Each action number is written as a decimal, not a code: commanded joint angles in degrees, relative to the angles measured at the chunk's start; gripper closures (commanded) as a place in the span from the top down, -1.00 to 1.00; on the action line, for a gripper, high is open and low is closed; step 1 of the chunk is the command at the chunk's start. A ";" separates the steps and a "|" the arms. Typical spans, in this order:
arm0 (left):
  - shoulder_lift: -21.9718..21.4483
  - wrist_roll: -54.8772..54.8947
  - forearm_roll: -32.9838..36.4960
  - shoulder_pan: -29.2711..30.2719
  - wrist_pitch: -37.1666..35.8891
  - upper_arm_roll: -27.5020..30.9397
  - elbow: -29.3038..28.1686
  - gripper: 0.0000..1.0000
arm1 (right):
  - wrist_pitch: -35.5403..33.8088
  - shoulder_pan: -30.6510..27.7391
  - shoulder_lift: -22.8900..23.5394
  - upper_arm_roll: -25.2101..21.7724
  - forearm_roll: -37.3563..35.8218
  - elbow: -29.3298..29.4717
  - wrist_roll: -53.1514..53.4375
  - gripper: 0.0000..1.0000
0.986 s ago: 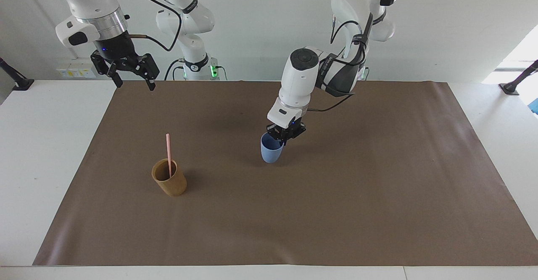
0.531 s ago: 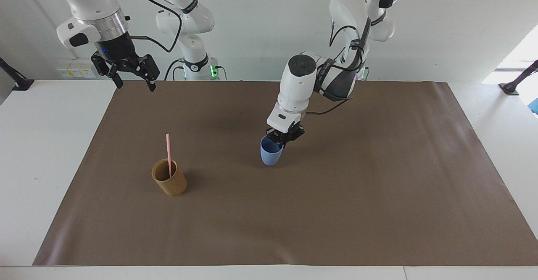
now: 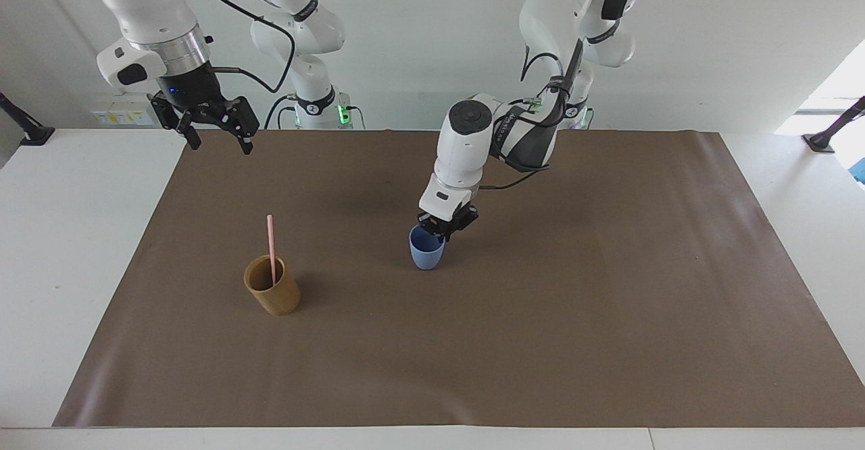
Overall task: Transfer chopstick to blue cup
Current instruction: 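Release the cup and retract the left gripper while the right gripper reaches the tan cup, then grasp the pink stick in the tan cup with the right gripper, then pull the pink stick up out of the tan cup with the right gripper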
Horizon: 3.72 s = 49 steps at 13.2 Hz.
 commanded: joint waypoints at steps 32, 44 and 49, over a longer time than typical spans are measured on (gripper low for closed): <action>-24.32 55.44 1.12 32.92 -34.63 -0.06 0.75 1.00 | -7.45 1.04 -2.06 1.54 8.22 5.73 1.95 -1.00; -24.31 55.09 1.48 33.53 -35.50 0.03 1.10 1.00 | -2.71 5.96 -0.48 8.13 12.09 9.07 25.88 -1.00; -25.02 53.07 1.56 33.45 -36.74 0.02 0.31 1.00 | -0.77 6.05 0.13 9.45 12.18 9.16 27.91 -1.00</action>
